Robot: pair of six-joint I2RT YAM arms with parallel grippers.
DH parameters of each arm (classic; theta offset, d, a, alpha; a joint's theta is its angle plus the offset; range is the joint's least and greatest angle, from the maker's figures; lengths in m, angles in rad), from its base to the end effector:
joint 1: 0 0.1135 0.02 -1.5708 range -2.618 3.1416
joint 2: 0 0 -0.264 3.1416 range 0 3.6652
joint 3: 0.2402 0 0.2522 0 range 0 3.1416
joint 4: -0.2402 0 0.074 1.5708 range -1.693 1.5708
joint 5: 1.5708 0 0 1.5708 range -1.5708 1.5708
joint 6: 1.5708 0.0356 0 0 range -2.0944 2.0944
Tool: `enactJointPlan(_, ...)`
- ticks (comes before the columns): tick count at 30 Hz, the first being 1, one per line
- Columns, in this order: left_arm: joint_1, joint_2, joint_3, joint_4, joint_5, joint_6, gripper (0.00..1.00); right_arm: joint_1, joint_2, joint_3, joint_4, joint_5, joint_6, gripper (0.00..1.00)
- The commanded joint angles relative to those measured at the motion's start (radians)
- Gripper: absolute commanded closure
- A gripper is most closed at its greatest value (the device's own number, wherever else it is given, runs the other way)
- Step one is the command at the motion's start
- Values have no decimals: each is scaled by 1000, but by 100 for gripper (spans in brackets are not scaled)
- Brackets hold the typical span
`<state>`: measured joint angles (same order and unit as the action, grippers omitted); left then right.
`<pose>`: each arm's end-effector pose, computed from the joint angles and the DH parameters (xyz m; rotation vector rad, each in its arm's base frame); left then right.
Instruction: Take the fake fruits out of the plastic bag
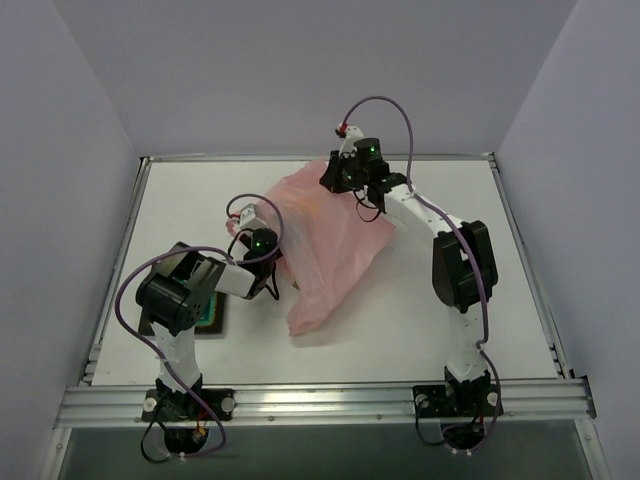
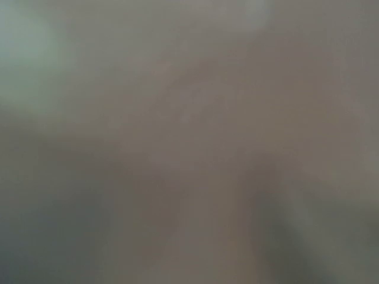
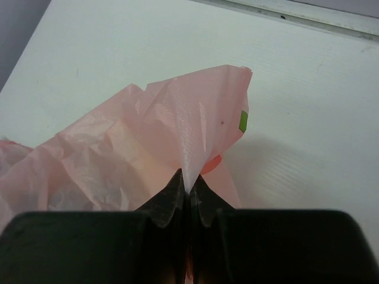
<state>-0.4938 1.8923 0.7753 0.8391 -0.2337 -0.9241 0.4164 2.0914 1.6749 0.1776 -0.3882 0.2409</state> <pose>0.3290 -0.1677 0.1403 -0.5716 1.8251 -0.7662 0.4550 0.2160 0.2730 -0.4458 1.8139 0.8116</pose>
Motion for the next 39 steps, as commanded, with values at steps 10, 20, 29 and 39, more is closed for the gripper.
enactJointPlan(10, 21, -85, -36, 18, -10, -30, 18, 61, -171, -94, 54, 69, -52, 100)
enactJointPlan(20, 20, -91, -41, -1, 34, -81, 18, 25, -56, -95, 46, 35, -25, 100)
enactJointPlan(29, 21, -133, 39, -75, 17, -197, 11, 32, -120, -207, 88, -52, -14, 100)
enactJointPlan(39, 23, -93, 156, -283, -68, -258, 12, 30, -172, -228, 89, -71, -6, 100)
